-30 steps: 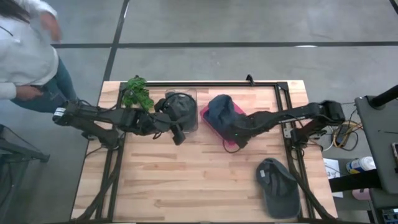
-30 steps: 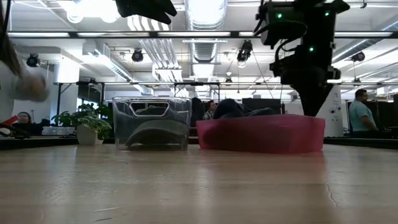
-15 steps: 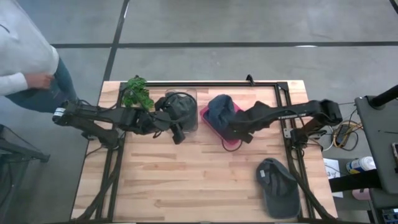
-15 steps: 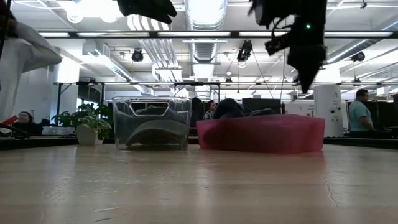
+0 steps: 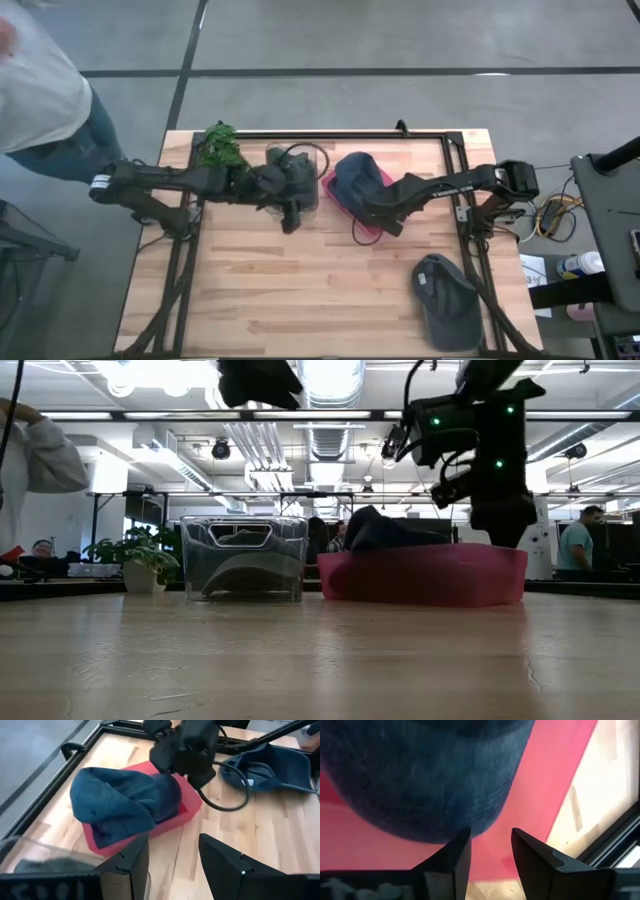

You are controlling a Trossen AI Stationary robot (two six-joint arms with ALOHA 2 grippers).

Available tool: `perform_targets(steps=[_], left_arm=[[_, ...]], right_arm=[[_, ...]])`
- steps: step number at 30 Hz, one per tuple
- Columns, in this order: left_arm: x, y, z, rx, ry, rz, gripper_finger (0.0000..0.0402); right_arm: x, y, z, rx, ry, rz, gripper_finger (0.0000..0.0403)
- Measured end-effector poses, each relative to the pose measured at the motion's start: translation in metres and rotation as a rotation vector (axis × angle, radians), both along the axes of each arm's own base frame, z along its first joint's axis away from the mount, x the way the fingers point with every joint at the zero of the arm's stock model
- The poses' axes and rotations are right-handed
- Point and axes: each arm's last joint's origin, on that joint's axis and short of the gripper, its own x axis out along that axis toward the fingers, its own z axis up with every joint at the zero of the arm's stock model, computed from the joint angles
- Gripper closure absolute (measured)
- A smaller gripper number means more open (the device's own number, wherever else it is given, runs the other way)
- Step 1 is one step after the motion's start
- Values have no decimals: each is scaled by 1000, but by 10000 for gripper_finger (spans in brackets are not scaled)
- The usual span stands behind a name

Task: Pick & Place hat
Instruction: Put the left blue cap into the red bin

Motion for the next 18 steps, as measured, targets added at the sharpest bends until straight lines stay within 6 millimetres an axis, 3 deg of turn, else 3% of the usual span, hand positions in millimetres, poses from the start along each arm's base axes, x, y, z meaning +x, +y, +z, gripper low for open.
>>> perform_targets(steps=[5, 11, 18], left_arm=[[28, 29, -13, 55, -36, 36, 236], [68, 80, -31, 2, -119, 32, 236], [109, 136, -83, -89, 41, 110, 236]], right_arm=[[-11, 2, -10, -3, -19, 6, 266], [-30, 1, -13, -43, -41, 34, 266], [-44, 1, -22, -47, -117, 62, 266]])
